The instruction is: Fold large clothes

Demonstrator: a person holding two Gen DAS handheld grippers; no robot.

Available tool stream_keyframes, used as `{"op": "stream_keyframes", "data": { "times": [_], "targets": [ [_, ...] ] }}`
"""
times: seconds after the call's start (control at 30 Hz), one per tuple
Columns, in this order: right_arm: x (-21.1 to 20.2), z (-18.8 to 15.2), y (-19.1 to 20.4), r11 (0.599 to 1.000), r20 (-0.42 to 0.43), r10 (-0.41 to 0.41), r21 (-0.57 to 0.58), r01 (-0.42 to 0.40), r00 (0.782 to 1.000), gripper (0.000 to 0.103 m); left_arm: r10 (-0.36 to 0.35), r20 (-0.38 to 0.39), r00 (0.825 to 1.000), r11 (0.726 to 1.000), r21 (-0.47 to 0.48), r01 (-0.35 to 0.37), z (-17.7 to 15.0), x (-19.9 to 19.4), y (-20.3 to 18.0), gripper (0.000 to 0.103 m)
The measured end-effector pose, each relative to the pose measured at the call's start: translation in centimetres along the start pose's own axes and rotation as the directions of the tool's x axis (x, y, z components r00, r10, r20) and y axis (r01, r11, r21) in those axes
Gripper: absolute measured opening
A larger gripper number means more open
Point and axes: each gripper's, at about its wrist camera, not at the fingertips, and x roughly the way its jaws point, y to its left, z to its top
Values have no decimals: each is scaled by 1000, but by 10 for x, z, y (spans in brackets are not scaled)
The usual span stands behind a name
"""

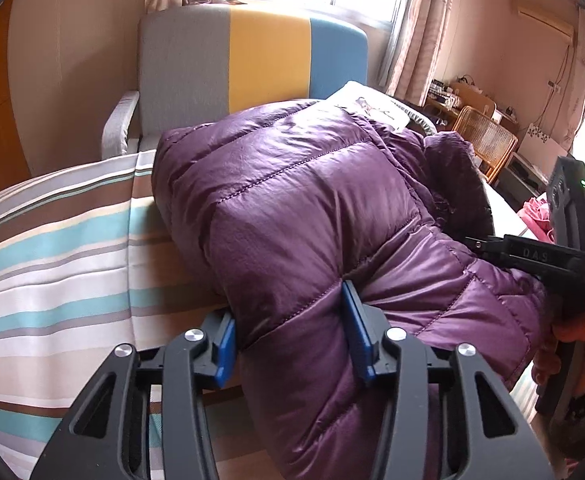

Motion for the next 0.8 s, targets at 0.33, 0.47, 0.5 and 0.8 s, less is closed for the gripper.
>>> {"op": "stream_keyframes", "data": {
  "times": [0.33,0.47,0.5,0.8],
  "targets": [
    [-36,-6,42,998,81,48,-32,-46,996,26,12,74,997,999,-34,-9,-5,-48,11,39],
    [-38,-7,62,996,101,75,-62,-69,992,26,36,121,992,998,-47,-31,-7,-75,22,39],
    [-39,-8,71,994,105,85,-72,-78,991,26,44,133,990,998,-51,-38,-8,-82,26,39],
    [-27,-14,146,973,108,188,-159,-169,976,26,142,212,967,987,-101,-123,-18,-139,75,39]
  ]
}}
